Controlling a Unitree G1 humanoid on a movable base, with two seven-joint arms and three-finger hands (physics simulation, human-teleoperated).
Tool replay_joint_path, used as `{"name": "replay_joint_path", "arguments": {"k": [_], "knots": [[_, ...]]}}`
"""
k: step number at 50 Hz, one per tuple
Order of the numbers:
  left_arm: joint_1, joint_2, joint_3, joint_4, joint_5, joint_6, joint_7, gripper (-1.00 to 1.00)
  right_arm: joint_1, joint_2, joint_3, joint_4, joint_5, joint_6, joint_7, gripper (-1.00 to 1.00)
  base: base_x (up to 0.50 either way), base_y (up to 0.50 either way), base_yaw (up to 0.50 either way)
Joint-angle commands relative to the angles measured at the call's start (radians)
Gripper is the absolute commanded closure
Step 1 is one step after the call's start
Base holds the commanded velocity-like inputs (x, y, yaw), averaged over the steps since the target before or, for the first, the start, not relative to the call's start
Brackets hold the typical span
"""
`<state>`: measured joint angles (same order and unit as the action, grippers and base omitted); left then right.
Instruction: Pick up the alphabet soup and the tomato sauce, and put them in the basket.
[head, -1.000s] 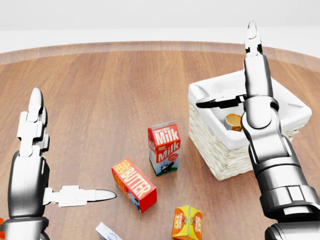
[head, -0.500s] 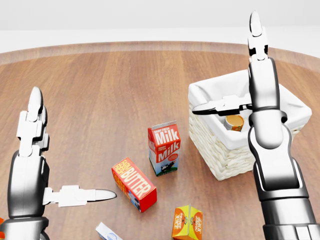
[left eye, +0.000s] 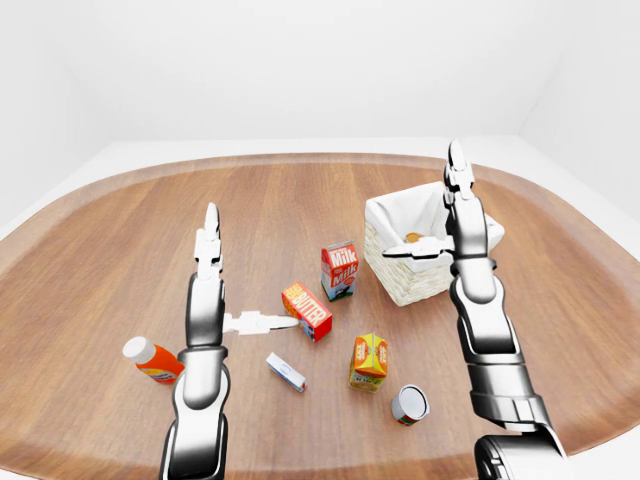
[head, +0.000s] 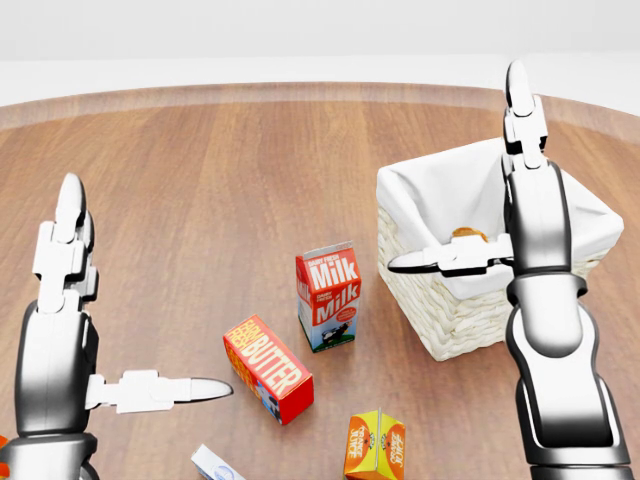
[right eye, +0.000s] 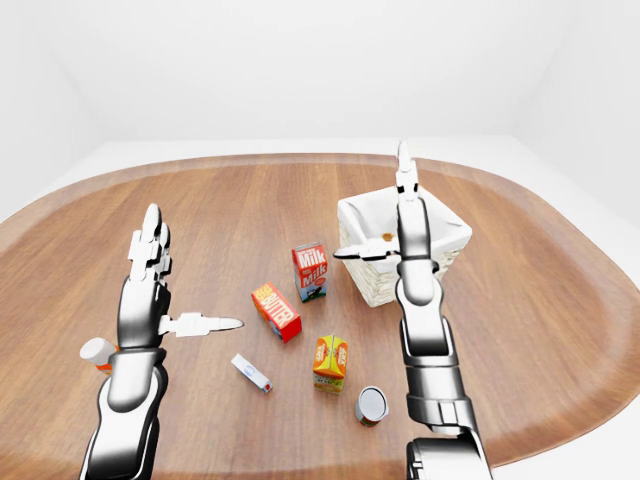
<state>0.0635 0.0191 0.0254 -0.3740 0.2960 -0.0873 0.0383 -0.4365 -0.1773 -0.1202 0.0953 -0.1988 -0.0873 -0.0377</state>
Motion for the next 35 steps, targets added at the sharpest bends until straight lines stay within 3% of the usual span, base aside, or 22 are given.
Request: {"name": "replay_joint_path", "arguments": {"k": [1,8,16,25,35], "knots": [[0.005,0.000,0.001,0.003,0.002,0.000,0.004,-1.00,0.088,0.014,-0.004,-0.072,-0.004,0.000,0.021,-1.00,0.00,0.00,0.00],[0.006,0.000,0.000,0.014,0.003,0.000,0.007,-1.00,0.125,0.029,-0.001,-0.155,-0.008,0.010,0.039,-1.00,0.00,0.00,0.00],[0.001,0.000,0.002,0.002,0.002,0.000,0.002,-1.00,0.181,0.055,0.008,-0.340,-0.007,0.097,0.077,-1.00,0.00,0.00,0.00],[0.001,0.000,0.002,0.002,0.002,0.000,0.001,-1.00,0.255,0.086,0.026,-0.518,-0.005,0.161,0.110,-1.00,0.00,0.00,0.00],[0.001,0.000,0.002,0.002,0.002,0.000,0.002,-1.00,0.314,0.109,0.041,-0.608,-0.007,0.175,0.130,-1.00,0.00,0.00,0.00]]}}
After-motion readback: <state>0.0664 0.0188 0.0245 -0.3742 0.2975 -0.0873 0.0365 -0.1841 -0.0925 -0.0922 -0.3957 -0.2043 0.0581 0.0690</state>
